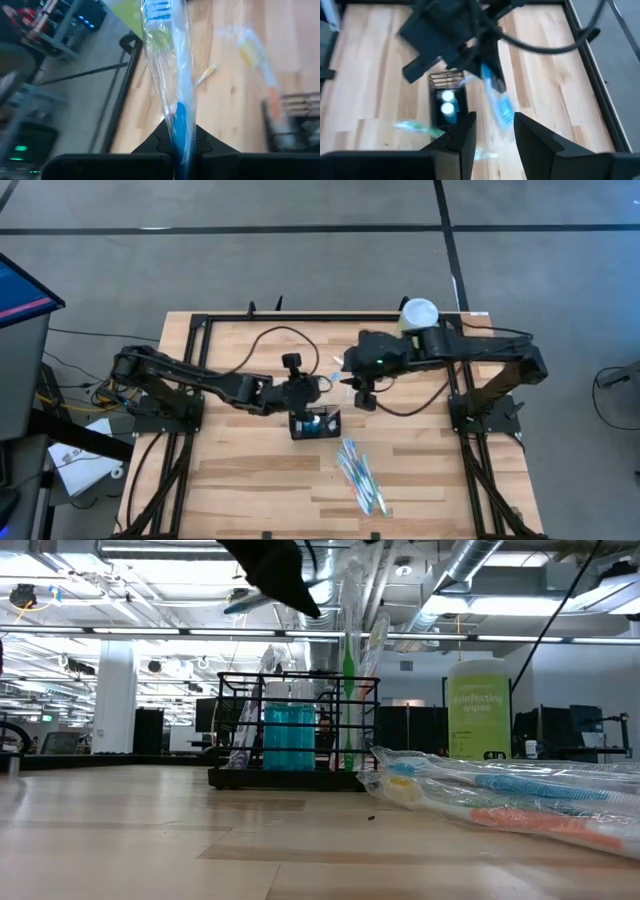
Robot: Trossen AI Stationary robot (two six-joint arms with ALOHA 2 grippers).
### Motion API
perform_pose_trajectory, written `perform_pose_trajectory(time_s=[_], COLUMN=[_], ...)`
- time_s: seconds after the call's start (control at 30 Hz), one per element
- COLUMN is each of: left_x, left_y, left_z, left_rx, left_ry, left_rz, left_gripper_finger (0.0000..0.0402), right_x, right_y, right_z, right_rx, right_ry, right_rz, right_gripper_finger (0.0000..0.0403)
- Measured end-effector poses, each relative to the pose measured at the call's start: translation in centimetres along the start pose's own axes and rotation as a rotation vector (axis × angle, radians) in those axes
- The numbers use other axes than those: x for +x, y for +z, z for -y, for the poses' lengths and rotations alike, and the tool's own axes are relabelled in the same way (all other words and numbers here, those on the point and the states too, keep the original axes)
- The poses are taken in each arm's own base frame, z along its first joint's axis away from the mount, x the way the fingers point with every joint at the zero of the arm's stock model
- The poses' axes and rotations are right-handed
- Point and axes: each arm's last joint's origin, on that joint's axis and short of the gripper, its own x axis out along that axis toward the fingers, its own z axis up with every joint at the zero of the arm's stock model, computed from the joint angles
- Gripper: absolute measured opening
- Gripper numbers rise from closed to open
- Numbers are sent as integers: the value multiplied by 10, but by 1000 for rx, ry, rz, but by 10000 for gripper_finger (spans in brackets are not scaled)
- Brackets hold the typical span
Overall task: Pick & Place toothbrushing station
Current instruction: Put the blue toothbrush into the mesh
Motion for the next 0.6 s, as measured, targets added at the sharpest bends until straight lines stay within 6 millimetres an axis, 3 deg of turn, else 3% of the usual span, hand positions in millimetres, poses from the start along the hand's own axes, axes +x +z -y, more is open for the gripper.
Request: perform_pose_trajectory(time_s=[0.17, 0.33, 0.6], left_x=[-28, -47, -48], left_y=[-8, -27, -70], left_z=[-17, -18, -4], left_rx=[-211, -366, -555], left_ry=[-85, -210, -311], left_rz=[109, 292, 597], left_gripper_finger=[0, 0, 0], right_x=[-18, -19, -19], right_y=[0, 0, -1], right_z=[-9, -17, -18], right_rx=[-15, -33, -36], right_ry=[30, 49, 47], right_rz=[52, 56, 54], right_gripper_finger=[115, 109, 89])
